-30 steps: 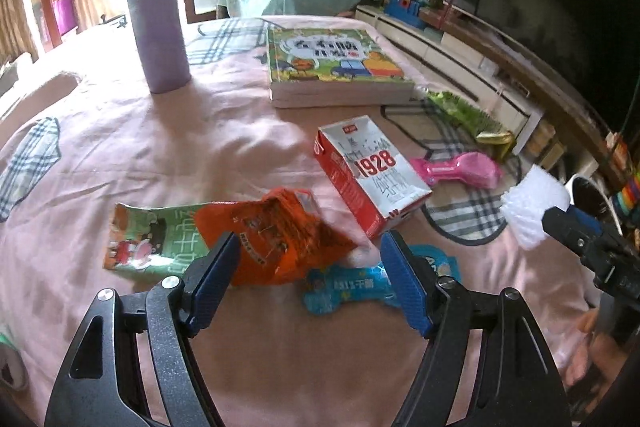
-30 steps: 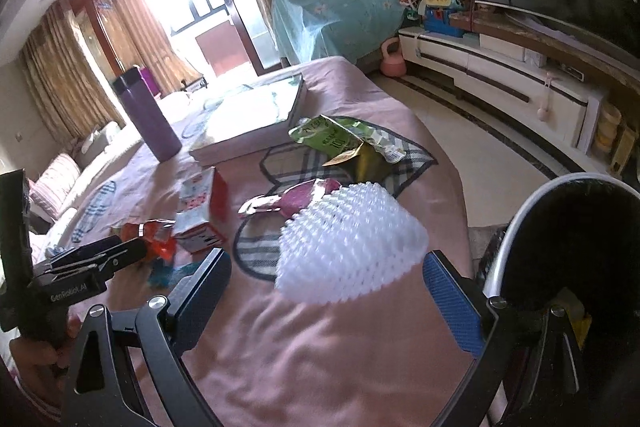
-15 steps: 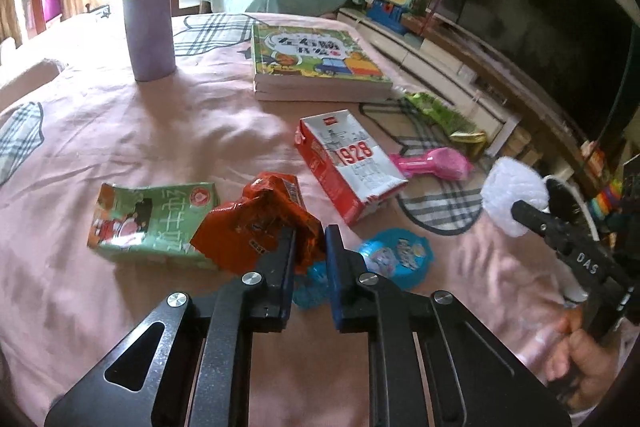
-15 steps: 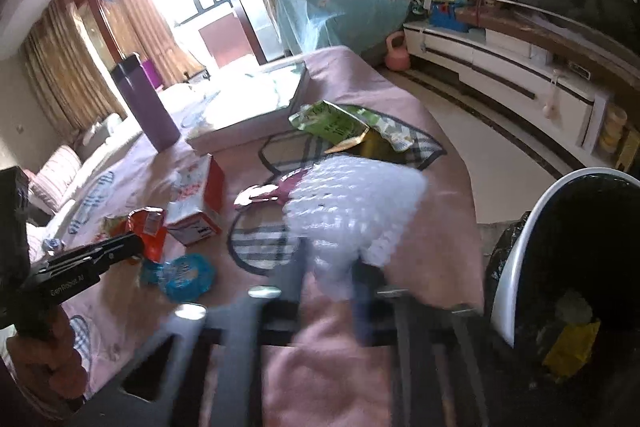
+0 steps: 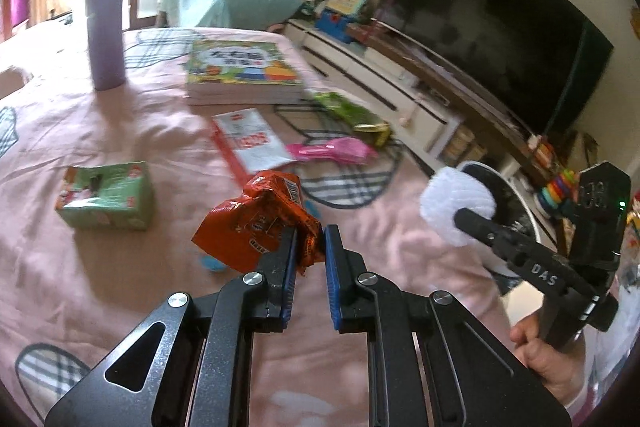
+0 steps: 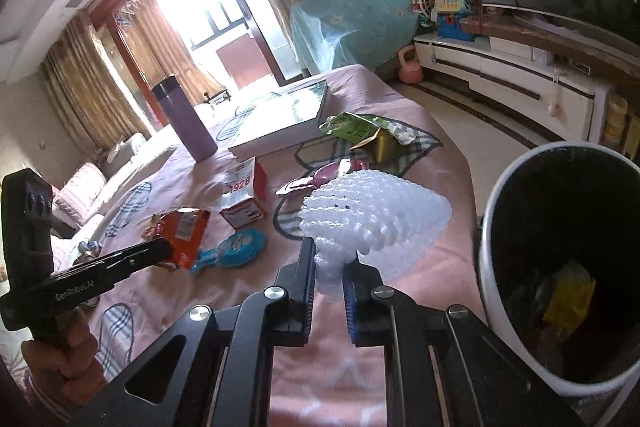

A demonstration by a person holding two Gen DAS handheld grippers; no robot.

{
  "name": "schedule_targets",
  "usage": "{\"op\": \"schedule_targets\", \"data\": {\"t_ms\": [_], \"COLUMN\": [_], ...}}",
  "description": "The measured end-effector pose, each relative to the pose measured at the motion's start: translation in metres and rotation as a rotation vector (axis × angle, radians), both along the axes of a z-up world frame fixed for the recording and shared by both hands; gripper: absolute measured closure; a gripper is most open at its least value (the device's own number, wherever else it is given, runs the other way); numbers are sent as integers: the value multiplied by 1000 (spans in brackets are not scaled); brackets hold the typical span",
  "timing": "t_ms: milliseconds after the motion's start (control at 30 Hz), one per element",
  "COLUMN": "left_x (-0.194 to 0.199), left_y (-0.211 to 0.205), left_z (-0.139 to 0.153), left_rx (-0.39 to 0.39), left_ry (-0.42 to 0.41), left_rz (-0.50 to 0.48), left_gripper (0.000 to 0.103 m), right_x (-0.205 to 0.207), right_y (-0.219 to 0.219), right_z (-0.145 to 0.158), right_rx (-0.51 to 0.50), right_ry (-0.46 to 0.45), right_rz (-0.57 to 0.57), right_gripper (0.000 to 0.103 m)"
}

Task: Collect trash
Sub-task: 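Carry the wrapper and foam net over the bin and open both tools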

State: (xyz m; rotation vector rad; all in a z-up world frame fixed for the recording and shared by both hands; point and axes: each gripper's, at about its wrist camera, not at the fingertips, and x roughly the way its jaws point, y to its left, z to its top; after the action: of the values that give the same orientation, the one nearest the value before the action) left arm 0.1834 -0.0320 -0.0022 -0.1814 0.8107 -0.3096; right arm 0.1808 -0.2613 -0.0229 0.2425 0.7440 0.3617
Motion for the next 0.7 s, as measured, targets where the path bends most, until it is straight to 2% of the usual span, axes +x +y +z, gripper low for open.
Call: {"op": "schedule_targets", "data": {"t_ms": [433,700], "left_x": [-10,-12], "left_y": [-72,-120], "left_z": [7,15], "left_rx": [-14,3], "left_ry": [-2,-18], "left_rz": [-151,-236], "left_gripper": [91,91], "right_x": [-35,-48], "right_y": [-52,-94], "right_z": [15,12], "right_rx": [28,41], "right_ry": [-30,-22], "right_rz": [-95,-179], "right_gripper": [90,90]}}
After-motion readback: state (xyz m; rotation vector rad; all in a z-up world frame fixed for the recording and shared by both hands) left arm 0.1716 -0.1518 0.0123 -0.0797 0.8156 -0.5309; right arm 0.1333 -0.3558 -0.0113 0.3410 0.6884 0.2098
